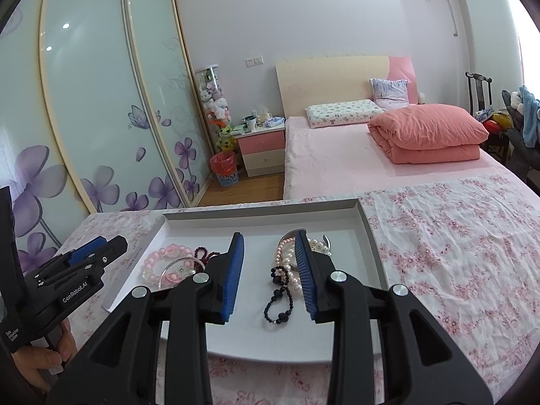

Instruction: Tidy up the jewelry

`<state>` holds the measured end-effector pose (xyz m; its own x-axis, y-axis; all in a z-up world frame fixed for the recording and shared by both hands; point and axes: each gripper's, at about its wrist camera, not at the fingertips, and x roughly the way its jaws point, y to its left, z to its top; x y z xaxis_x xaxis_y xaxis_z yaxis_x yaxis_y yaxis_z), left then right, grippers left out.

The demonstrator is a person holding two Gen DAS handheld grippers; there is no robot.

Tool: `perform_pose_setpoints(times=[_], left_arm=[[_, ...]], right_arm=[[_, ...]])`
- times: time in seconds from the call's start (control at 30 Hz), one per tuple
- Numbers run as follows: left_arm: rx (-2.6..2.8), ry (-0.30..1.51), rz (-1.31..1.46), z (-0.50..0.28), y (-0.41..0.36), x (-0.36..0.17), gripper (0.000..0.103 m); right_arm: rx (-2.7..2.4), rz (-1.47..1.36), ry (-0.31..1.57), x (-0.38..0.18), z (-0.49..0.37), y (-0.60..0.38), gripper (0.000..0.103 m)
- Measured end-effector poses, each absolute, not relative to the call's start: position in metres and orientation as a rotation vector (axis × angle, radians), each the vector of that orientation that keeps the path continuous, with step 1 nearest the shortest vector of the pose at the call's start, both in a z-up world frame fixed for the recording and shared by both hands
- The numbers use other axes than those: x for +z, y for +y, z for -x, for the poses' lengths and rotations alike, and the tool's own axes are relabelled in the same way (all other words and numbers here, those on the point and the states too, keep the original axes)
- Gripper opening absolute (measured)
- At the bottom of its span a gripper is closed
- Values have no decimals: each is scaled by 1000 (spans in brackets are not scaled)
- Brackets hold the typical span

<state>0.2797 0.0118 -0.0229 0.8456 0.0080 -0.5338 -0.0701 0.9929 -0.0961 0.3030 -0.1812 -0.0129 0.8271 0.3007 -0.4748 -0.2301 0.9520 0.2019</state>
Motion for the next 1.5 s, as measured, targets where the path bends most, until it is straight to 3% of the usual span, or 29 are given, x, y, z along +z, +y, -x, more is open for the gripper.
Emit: perform_pose_setpoints(times=[0.13, 0.37, 0.43, 0.53, 0.8, 1.5], left_arm=[[34, 549, 105, -266, 14, -17, 57], [46, 506, 98, -230, 24, -9, 82], [41, 483, 92, -213, 27, -6, 90], [46, 439, 67, -187, 27, -1, 99], [68, 343, 36, -130, 31, 9, 99], [55, 318, 63, -71, 18, -2, 99]], right_arm=[[285, -128, 510, -9, -289, -177, 50], [268, -114, 455, -1, -257, -179, 97], [262, -106, 427, 2, -243, -181, 101], [265, -93, 405, 4, -225, -183, 101], [287, -108, 371, 10, -186, -190, 101], [251, -84, 311, -1, -120, -200, 101]])
